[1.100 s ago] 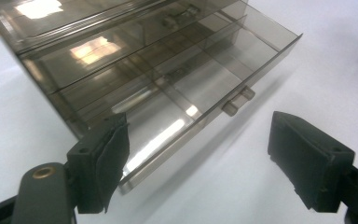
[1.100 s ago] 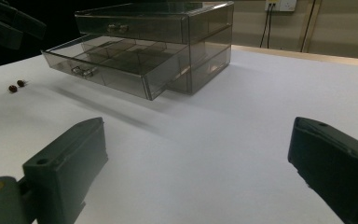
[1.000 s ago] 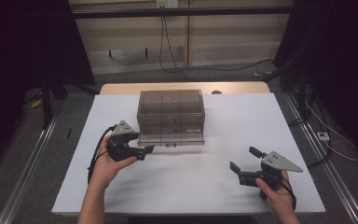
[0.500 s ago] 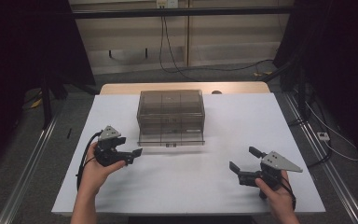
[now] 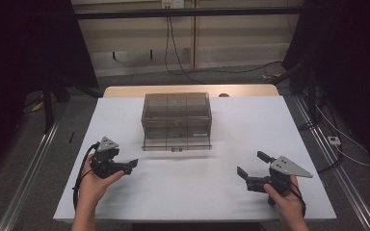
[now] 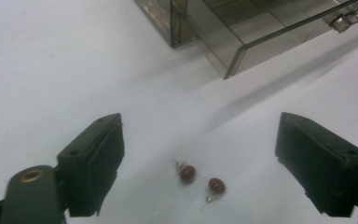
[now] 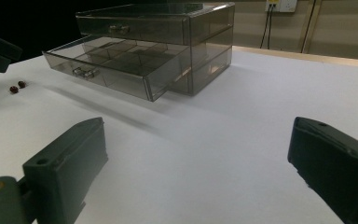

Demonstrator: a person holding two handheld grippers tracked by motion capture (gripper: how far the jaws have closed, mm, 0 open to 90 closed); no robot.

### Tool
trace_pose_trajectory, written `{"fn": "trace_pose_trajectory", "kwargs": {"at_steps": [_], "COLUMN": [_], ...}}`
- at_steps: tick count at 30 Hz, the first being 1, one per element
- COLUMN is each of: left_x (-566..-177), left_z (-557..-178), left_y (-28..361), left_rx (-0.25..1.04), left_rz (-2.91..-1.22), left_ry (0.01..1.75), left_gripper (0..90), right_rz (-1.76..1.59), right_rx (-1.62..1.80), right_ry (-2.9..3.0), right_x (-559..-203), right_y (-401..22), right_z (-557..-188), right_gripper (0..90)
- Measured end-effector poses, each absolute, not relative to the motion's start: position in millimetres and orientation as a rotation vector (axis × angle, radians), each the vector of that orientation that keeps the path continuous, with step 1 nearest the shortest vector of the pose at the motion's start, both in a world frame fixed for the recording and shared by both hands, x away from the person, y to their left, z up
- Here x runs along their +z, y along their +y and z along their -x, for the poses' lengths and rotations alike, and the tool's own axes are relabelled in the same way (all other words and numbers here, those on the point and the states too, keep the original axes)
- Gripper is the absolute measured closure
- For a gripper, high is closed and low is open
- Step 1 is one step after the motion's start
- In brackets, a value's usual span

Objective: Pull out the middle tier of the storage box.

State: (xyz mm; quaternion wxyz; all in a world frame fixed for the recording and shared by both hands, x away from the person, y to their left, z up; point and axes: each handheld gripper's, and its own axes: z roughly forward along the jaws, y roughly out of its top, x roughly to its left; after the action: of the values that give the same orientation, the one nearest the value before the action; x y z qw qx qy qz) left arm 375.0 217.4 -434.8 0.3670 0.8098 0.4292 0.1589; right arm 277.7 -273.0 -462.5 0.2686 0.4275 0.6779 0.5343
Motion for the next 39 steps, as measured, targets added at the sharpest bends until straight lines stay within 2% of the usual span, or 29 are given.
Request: {"fn": "trace_pose_trajectory", "kwargs": {"at_steps": [5, 9, 20, 22, 31, 39], "left_x": [-434.5, -436.4, -438.8, -440.2, -443.9, -445.7], "left_z": [-374.5, -375.2, -376.4, -376.8, -375.9, -375.7], "left_y": [216.9, 214.7, 220.6, 221.9, 219.2, 218.4], "left_rx": [0.450, 0.424, 0.441, 0.402, 0.376, 0.382], "left_rz": [-2.078, -2.096, -2.055, -2.049, -2.103, -2.118], "left_ry": [1.114, 1.122, 1.209, 1.217, 1.214, 1.225], "left_gripper": [28.9, 37.3, 39.9, 44.4, 60.1, 66.0], "right_rz": [-1.145, -1.144, -1.147, -1.143, -1.141, -1.141], "right_rx": [1.443, 1.446, 1.448, 1.447, 1.444, 1.446], "right_ry": [1.829, 1.835, 1.832, 1.831, 1.832, 1.832], "right_x": [-462.0, -462.1, -462.2, -462.0, -461.8, -461.8], "right_y": [-271.6, -270.0, -272.1, -272.1, -271.9, -272.0], "right_z": [-277.4, -277.4, -277.9, -278.0, -277.6, -277.7], "right_gripper": [4.2, 4.2, 4.3, 4.3, 4.2, 4.3]}}
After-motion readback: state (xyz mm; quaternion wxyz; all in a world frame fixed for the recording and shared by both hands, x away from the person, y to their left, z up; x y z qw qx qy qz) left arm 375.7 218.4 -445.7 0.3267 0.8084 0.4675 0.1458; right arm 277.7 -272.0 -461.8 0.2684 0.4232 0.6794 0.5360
